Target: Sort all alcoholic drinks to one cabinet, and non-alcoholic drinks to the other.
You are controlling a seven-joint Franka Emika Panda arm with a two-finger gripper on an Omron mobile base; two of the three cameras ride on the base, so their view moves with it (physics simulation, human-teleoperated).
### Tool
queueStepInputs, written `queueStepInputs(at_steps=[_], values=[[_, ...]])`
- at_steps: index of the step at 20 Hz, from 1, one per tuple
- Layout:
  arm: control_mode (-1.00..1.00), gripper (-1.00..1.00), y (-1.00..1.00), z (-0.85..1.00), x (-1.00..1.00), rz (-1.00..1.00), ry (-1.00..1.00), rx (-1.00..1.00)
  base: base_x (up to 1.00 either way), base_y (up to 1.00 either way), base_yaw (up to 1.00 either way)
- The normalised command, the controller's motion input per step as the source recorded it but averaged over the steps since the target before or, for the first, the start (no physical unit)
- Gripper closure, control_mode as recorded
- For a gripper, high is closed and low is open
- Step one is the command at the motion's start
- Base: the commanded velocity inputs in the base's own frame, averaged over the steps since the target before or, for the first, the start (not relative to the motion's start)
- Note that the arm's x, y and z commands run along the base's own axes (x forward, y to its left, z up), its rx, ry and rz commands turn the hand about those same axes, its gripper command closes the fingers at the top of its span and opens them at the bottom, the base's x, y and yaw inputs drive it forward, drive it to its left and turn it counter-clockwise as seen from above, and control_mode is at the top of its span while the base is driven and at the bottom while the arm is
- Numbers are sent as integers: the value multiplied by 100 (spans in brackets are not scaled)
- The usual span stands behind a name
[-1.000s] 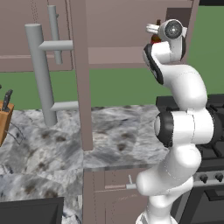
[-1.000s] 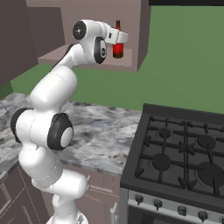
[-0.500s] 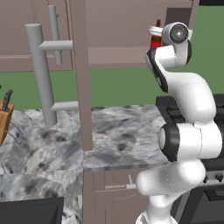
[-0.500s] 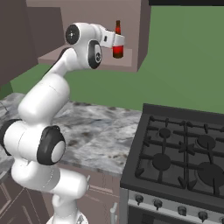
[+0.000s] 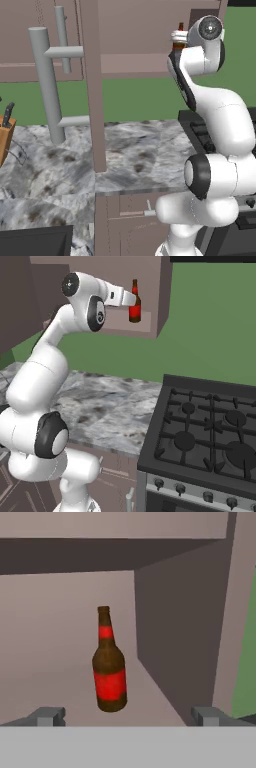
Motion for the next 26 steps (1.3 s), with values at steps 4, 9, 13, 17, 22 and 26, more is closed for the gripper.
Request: queueStepInputs(at_steps=[4,9,13,17,22,26], values=[[-100,-100,0,-1,-53,4,7,0,0,0,0],[-100,-100,2,-9,-56,3,2,0,0,0,0],[-100,-100,12,-20,-55,5,0,0,0,0,0],[-100,-100,17,-15,-43,5,0,0,0,0,0],[-100,-100,13,-3,-38,3,0,0,0,0,0],[-100,-100,12,0,-35,2,5,0,0,0,0]])
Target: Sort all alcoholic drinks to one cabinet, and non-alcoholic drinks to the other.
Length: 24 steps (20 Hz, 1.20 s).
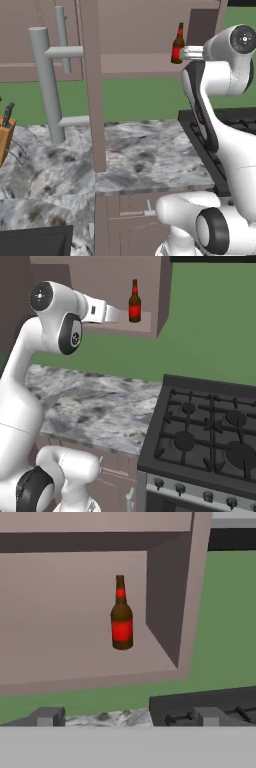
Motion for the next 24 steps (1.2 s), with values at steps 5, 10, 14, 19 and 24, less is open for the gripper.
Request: queueStepInputs(at_steps=[5,10,14,19,24], values=[[-100,-100,13,0,-33,2,11,0,0,0,0],[-100,-100,15,0,-33,3,8,0,0,0,0],[-100,-100,16,0,-35,4,2,0,0,0,0],[-100,-100,14,-3,-32,3,2,0,0,0,0],[-100,-100,15,-19,-30,4,0,0,0,0,0]])
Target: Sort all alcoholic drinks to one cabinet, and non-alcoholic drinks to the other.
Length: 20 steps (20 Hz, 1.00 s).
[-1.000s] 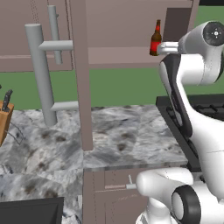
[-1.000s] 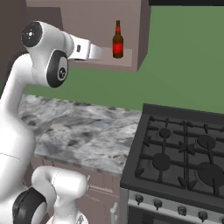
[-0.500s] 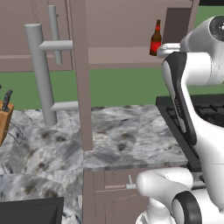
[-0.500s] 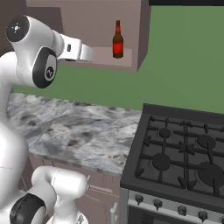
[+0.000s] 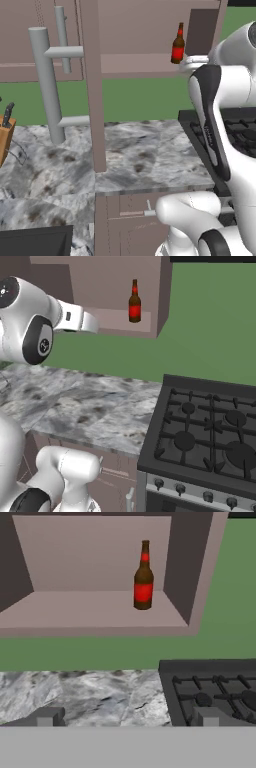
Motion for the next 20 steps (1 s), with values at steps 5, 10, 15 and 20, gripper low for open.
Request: queueStepInputs(at_steps=[5,10,15,20], values=[[-100,-100,15,-15,-31,4,0,0,0,0,0],[-100,-100,15,-17,-26,3,0,0,0,0,0],[-100,-100,15,-14,-19,3,-3,0,0,0,0],[-100,-100,11,-3,-9,4,-6,2,0,0,0]])
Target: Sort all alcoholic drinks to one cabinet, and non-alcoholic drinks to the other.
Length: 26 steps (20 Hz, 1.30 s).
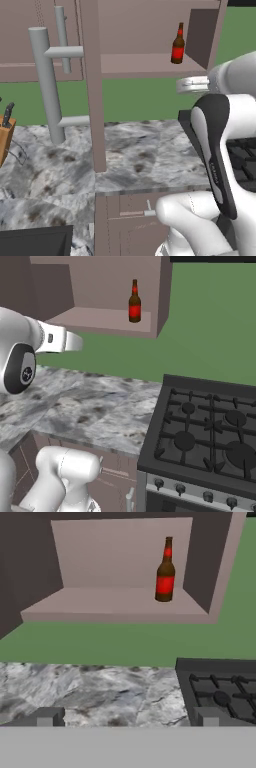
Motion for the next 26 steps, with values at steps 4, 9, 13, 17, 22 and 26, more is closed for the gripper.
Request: queueStepInputs(at_steps=[4,9,13,17,22,26], values=[[-100,-100,2,0,0,4,-10,4,0,0,0],[-100,-100,0,0,0,2,-7,4,0,0,0],[-100,-100,0,0,0,0,-1,3,0,0,0],[-100,-100,0,0,-8,0,0,1,0,0,0],[-100,-100,0,0,-13,0,2,0,0,0,0],[-100,-100,0,-1,-15,0,2,0,0,0,0]])
